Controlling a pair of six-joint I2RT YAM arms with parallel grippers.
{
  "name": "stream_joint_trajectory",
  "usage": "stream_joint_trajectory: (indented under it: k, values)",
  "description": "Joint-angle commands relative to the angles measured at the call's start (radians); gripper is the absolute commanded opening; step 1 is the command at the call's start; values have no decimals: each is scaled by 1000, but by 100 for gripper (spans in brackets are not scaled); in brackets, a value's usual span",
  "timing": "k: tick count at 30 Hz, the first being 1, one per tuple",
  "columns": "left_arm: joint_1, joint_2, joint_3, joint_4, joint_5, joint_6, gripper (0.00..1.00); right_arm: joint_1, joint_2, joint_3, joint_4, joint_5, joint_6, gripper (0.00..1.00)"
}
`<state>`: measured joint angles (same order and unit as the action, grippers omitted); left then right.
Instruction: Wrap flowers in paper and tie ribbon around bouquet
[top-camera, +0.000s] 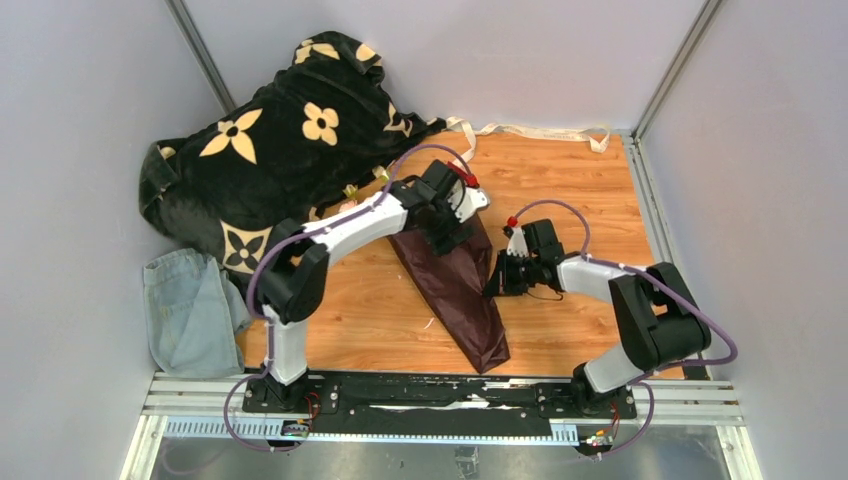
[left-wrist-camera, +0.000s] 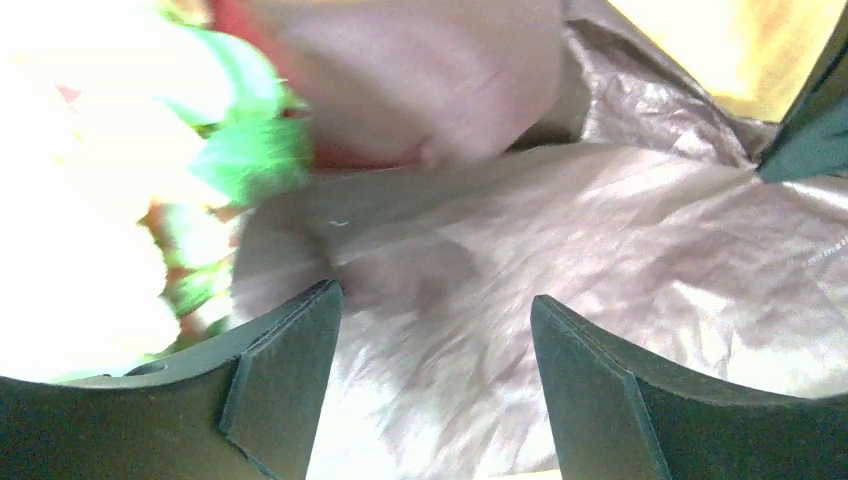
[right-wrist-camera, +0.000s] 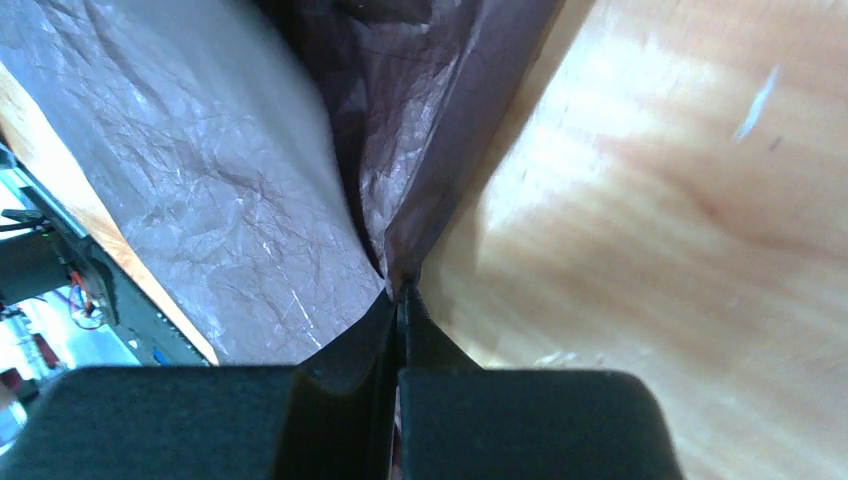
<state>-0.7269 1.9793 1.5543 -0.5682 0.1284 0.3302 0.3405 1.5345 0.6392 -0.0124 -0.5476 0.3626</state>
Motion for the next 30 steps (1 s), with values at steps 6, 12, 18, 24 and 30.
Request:
stream_joint_trajectory:
  k: [6,12,18,24,30]
  values:
    - [194,-297,-236,-130,-69,140,62,77,-137,-204,-40,147,187,0]
    - [297,-223,-357,-121,-71,105,48,139,-152,-213,-28,159,227,0]
    - [297,-90,-319,-37,-89,40,52,159,-181,-231,-14,156,246,0]
    - [292,18,-140,-10,-3,-20,53,166,-216,-244,3,165,256,0]
    - [277,134,64,-18,-17,-47,55,166,-176,-196,82,159,277,0]
